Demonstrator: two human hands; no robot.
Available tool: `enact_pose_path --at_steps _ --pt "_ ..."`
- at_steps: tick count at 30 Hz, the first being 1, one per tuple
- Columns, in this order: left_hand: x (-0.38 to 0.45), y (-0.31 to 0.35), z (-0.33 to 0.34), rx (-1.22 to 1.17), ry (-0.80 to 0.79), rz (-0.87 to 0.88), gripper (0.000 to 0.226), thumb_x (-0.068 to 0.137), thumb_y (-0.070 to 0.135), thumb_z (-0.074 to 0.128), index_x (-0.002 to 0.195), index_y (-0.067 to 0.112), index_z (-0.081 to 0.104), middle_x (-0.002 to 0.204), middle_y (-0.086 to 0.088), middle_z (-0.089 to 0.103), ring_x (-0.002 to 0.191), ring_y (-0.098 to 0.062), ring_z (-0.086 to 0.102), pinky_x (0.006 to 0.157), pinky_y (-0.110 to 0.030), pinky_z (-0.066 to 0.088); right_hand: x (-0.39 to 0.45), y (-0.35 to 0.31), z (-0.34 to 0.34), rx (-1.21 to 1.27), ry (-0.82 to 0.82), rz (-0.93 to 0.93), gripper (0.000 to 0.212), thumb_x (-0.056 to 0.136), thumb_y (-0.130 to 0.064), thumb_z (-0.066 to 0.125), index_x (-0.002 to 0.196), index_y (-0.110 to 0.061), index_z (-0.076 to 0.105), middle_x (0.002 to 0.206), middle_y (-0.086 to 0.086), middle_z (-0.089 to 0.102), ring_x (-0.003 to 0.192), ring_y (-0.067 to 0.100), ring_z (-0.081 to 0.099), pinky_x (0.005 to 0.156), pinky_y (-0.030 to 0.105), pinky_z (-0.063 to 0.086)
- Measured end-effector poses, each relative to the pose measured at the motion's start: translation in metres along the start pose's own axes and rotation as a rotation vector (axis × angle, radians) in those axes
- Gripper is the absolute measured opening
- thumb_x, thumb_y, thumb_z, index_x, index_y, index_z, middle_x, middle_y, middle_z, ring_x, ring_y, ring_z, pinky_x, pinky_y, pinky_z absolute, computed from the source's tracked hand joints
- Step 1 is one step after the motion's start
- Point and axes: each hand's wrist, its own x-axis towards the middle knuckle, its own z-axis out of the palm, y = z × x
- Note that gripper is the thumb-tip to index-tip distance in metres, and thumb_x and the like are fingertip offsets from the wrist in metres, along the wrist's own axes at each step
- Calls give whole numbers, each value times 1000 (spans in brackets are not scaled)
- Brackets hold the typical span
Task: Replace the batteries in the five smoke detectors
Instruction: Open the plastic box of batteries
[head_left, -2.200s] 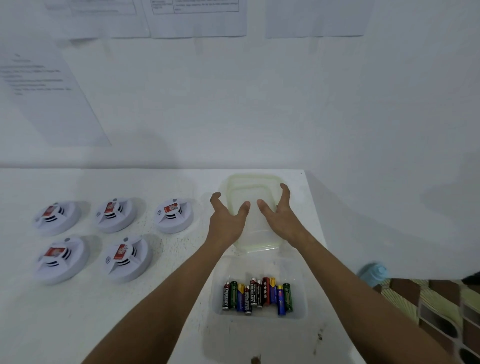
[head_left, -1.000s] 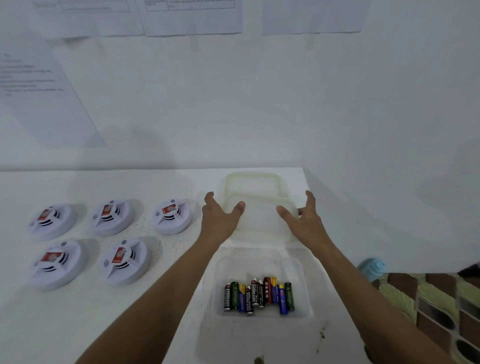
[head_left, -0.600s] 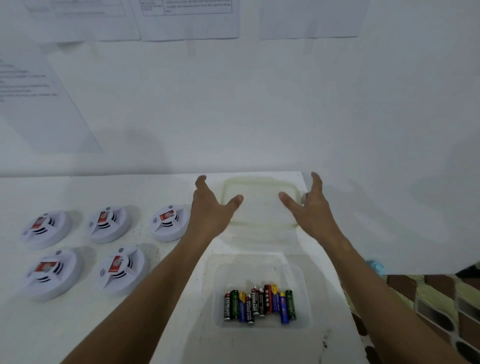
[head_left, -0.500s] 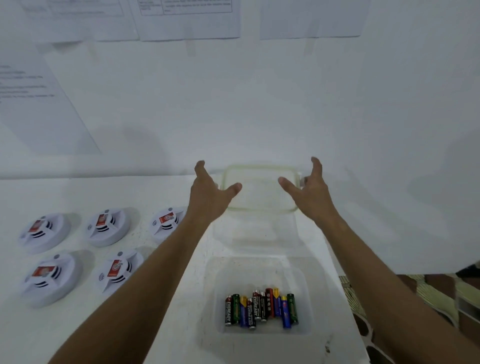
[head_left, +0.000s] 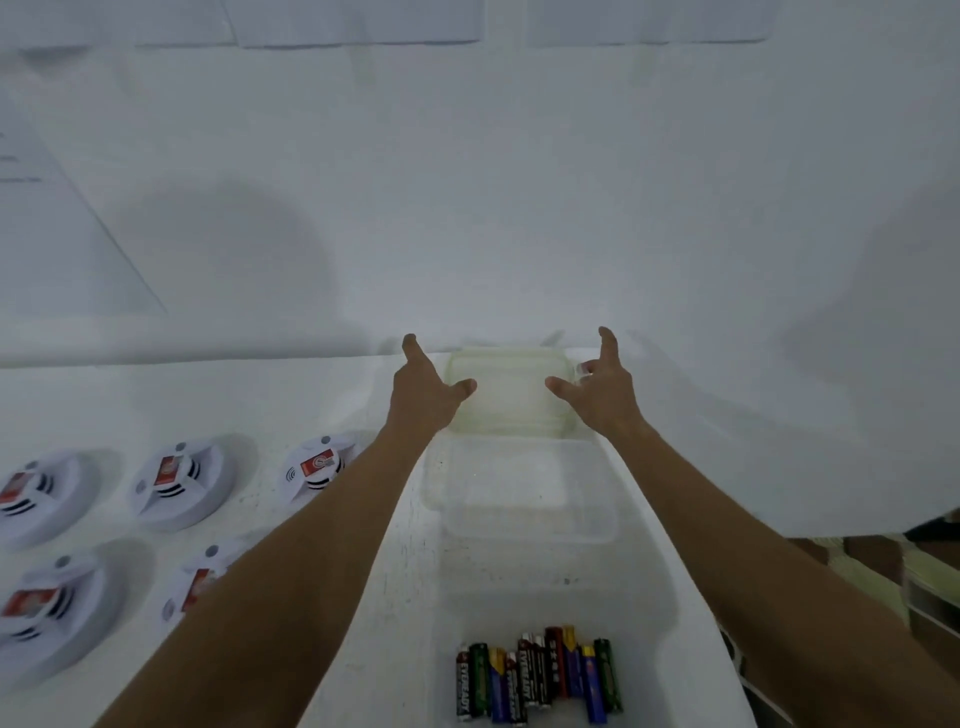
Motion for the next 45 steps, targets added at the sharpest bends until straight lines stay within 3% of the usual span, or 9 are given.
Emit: enact_pose_path --at_steps 5,10,16,20,24,29,35,39,45 --pt "-6 -6 5 131 -9 -10 97 83 41 72 151 7 10 116 -20 60 112 -34 58 85 -35 46 2 15 4 -38 -38 28 96 86 -29 76 156 -15 13 132 21 58 131 35 45 107 39 36" --pt "-29 -1 -10 88 8 24 85 90 39 63 151 7 12 135 -20 51 123 -32 50 96 -37 41 -19 11 -8 -31 -17 -1 70 92 -36 67 151 -17 34 144 13 51 130 28 50 103 33 39" --pt "-131 -14 -26 -81 29 147 71 90 42 63 148 24 27 126 1 55 113 -19 55 92 -34 48 -115 18 -32 110 33 -124 62 93 -32 67 147 -25 37 135 0 55 122 19 52 101 33 45" --pt "-202 -41 -34 -178 -51 115 77 78 58 67 144 34 34 122 15 54 112 -8 56 94 -30 48 -187 33 -42 168 -26 -150 60 93 -32 66 145 -29 39 133 -8 53 121 12 51 92 22 43" --pt "-259 -73 -42 -200 -223 92 105 55 75 75 145 44 29 137 21 48 124 -3 49 103 -31 44 -248 55 -53 188 -160 -108 75 82 -46 68 148 -32 34 136 -14 50 124 7 49 92 20 45" --pt "-290 -86 -33 -242 -367 96 128 44 56 91 145 51 13 139 38 29 134 0 35 106 -24 37 -280 78 -49 132 -308 -85 105 66 -58 79 153 -38 23 146 -20 39 132 2 41 97 19 43" --pt "-286 -89 -18 -146 -260 79 134 49 57 89 154 33 9 156 14 30 140 -9 35 114 -43 35 -283 81 -41 75 -310 -121 108 73 -34 86 157 -29 18 151 -16 35 131 1 37 97 13 35" --pt "-273 -86 -12 -112 -211 100 120 59 44 89 154 26 18 153 9 36 138 -10 39 113 -42 37 -269 81 -38 88 -287 -114 106 73 -25 87 156 -24 21 150 -11 38 129 7 41 99 26 49" --pt "-251 -78 -9 -74 -181 102 113 59 43 90 150 25 26 150 8 41 136 -14 43 109 -42 42 -243 80 -35 96 -283 -133 103 72 -27 88 155 -24 27 146 -9 46 122 12 52 83 19 58"
